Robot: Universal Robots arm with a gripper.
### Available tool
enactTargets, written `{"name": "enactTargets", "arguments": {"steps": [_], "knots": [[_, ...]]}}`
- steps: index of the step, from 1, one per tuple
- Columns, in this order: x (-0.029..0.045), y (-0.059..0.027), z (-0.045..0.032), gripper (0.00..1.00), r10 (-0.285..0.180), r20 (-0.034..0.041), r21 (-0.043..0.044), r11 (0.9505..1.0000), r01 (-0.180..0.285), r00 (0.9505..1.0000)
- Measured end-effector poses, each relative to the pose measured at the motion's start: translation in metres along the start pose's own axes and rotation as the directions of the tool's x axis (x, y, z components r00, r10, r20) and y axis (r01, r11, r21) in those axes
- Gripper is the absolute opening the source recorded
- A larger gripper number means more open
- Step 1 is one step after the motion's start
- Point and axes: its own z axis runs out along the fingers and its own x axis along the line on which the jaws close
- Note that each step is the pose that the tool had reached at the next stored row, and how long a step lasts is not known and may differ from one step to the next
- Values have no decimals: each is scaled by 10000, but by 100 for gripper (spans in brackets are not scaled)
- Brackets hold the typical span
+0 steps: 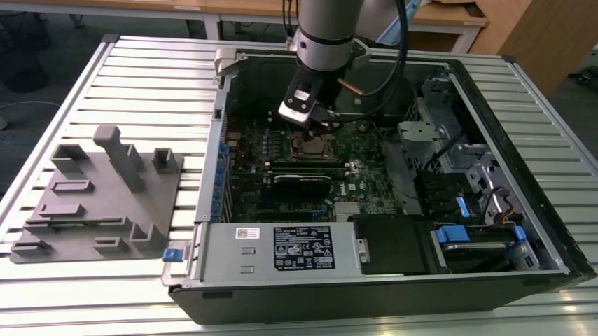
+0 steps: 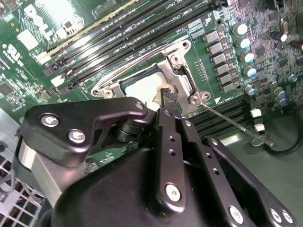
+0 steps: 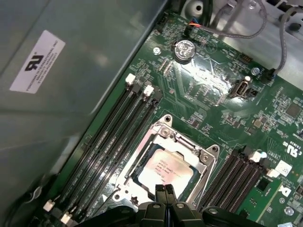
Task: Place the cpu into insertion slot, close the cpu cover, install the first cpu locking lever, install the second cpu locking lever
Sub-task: 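Close the cpu cover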
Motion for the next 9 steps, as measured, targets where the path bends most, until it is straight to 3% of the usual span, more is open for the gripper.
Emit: {"name": "enactTargets", "arguments": {"steps": [4, 9], "knots": [[0, 0, 0, 11, -669, -16, 20, 9978, 669, 9978], [0, 0, 0, 11, -1540, -41, 45, 9881, 1540, 9881]]}}
